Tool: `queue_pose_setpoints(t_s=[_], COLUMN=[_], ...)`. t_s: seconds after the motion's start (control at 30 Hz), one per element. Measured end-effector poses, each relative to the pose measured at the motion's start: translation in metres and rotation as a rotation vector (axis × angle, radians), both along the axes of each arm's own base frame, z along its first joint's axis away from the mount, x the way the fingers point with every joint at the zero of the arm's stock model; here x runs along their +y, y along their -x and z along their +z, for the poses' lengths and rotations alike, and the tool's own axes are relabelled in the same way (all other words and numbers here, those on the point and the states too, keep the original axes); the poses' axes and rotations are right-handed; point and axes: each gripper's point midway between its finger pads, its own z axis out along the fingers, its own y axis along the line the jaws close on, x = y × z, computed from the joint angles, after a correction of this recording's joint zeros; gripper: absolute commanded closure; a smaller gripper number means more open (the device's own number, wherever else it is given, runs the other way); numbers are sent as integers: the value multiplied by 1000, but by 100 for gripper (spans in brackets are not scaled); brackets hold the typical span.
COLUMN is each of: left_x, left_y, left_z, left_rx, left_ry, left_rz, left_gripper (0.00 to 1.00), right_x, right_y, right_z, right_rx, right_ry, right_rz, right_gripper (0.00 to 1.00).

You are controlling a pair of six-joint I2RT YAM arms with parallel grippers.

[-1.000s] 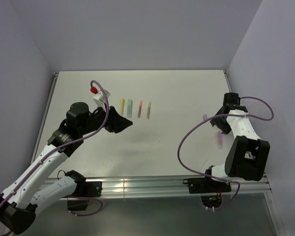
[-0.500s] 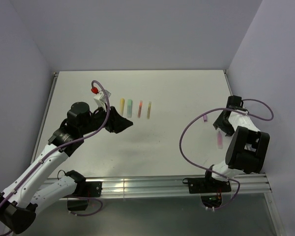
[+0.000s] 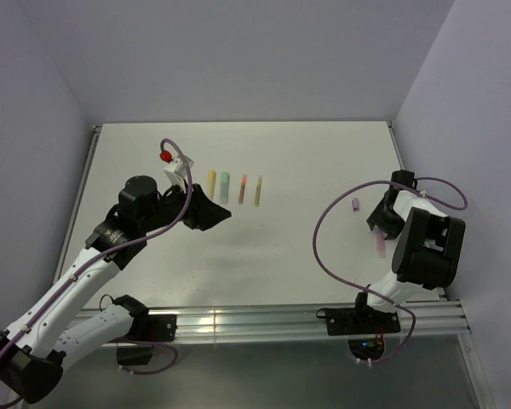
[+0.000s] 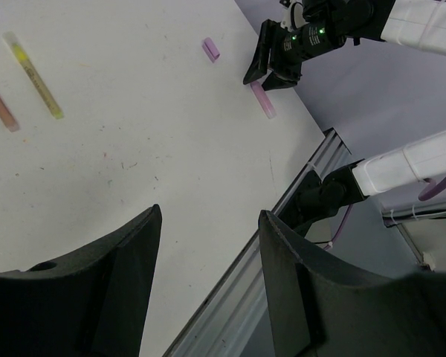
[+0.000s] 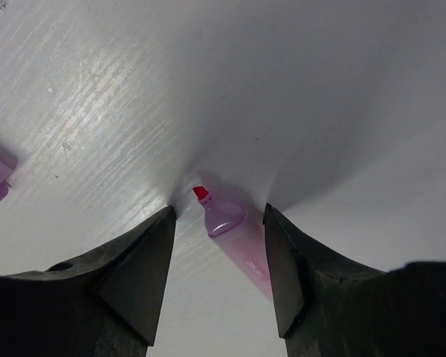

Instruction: Insert the pens into the pen caps

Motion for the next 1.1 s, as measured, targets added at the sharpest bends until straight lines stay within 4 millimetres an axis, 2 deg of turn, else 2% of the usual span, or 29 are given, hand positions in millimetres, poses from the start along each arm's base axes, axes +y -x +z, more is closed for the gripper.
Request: queue_pose_setpoints(t_s=[0.23,0.47,0.6,0.7,0.8,1.1], left_x=[0,0,-1,-1,-1,-1], left_y=[0,0,1,1,1,1], left_z=[-1,-1,-1,0,0,0], left_rx=[3,3,4,3,4,3], left_ry=[-1,-1,1,1,1,1], left_rz=[-2,-3,-9,-10,-10,-9], left_gripper=[40,40,40,40,40,39], right_x=[1,1,2,3,5,10], right_y=[-4,-5,-5,-6,-7,-9], right_z=[-1,-1,-1,-1,-1,-1], right_rx=[-17,-24,-26,-28,-31,-29], right_ry=[-8,-11,-16,-21,-27,-25], right_rz=[-18,-33,-42,-46,-48,-22], right_gripper=[57,62,69,67,57,52])
